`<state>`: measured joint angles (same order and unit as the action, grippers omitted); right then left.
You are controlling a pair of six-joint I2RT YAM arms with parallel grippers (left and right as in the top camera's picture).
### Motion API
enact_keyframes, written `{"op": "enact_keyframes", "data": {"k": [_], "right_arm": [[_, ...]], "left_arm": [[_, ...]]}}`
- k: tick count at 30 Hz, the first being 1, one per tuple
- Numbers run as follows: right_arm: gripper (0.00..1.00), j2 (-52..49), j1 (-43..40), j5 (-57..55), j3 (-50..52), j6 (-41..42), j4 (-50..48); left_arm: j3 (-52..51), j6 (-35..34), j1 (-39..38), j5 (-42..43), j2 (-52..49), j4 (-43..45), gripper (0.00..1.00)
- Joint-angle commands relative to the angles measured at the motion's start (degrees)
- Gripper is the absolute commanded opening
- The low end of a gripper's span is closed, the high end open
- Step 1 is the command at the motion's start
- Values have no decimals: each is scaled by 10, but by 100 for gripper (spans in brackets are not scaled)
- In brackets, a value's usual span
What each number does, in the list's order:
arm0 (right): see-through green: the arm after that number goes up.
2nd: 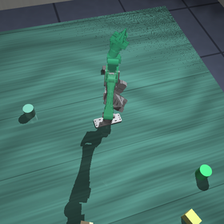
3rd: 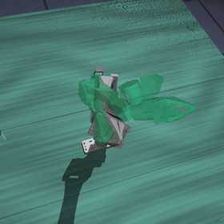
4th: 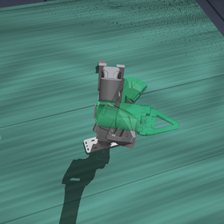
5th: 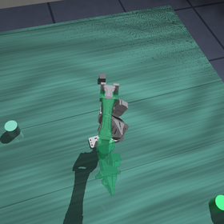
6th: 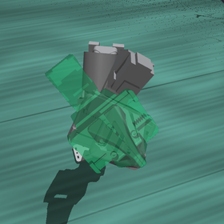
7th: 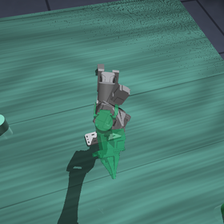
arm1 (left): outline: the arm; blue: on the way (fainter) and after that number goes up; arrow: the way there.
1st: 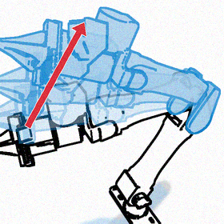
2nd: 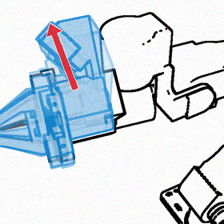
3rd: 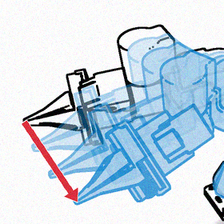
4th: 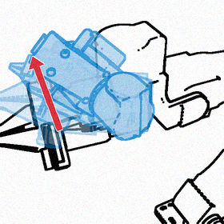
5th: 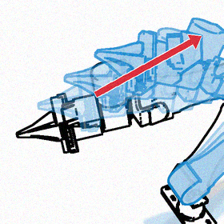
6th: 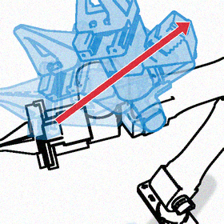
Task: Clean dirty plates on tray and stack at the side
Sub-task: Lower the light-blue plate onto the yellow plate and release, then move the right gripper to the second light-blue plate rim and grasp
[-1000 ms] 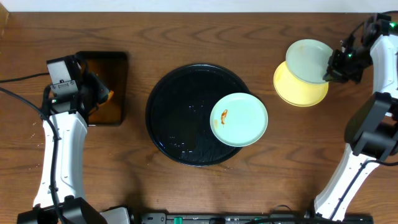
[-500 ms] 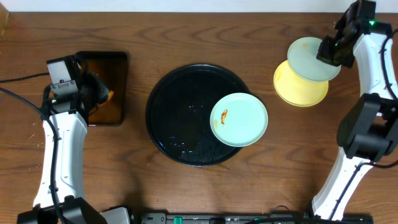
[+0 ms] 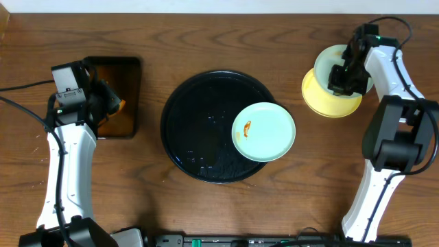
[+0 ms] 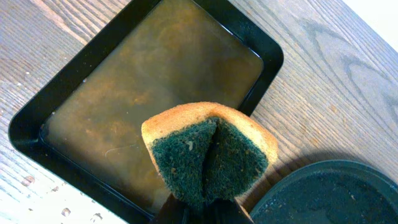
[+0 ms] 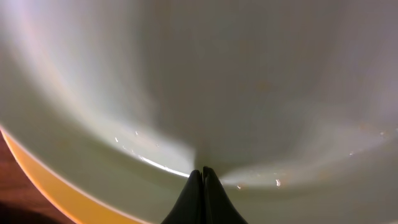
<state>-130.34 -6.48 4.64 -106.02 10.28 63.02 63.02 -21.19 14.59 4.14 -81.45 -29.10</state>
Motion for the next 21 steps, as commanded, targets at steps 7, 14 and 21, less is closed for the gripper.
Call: {"op": "enact_keyframes", "data": {"k": [7, 14, 21], "right_arm": [[1, 24, 38, 4, 0, 8, 80], [1, 50, 45, 127, 0, -30, 112], [7, 140, 80, 140, 1, -52, 162]], "left_arm": [[0, -5, 2, -1, -3, 2, 8], [0, -5, 2, -1, -3, 2, 8], [0, -5, 2, -1, -3, 2, 8]]}}
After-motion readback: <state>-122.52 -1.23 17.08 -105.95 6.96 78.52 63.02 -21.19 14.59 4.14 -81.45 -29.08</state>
